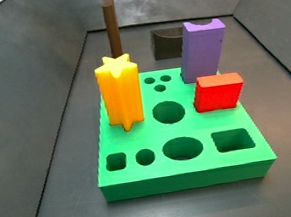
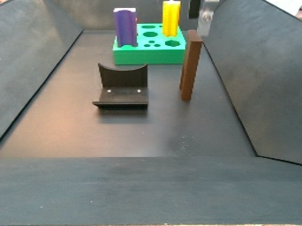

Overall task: Pick up the square-circle object. Move up. Rotate the square-circle object. Move to above the board. Insert the square-circle object.
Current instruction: Rotate the square-circle object, then move to above the board.

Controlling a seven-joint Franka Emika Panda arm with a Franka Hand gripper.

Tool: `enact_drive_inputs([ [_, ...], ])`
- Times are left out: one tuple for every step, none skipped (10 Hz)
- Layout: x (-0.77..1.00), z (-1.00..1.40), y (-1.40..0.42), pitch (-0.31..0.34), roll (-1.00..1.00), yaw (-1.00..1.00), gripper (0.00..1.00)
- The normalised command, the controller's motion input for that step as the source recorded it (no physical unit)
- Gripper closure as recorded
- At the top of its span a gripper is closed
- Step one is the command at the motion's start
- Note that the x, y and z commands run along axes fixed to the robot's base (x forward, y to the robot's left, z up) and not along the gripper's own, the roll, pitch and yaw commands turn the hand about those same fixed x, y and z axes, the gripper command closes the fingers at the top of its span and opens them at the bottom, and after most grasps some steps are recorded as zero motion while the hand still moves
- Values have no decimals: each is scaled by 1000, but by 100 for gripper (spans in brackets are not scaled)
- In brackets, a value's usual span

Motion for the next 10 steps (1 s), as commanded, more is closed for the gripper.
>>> enact_drive_inputs([
  [26,-1000,4,6,23,-94,0],
  [19,-1000,6,-13,22,-70,0],
  [10,-793,7,-39,20,-57,0],
  [4,-629,8,-49,17,-49,0],
  [6,-464,7,-51,14,-47,0],
  [13,-253,8,-45,9,-44,0],
  [0,0,0,-43,5,-42,100],
  [-47,1000,-311,-1,-73,507,100],
  [-51,1000,-309,10,-70,490,100],
  [-55,1000,-277,18,-62,369,100],
])
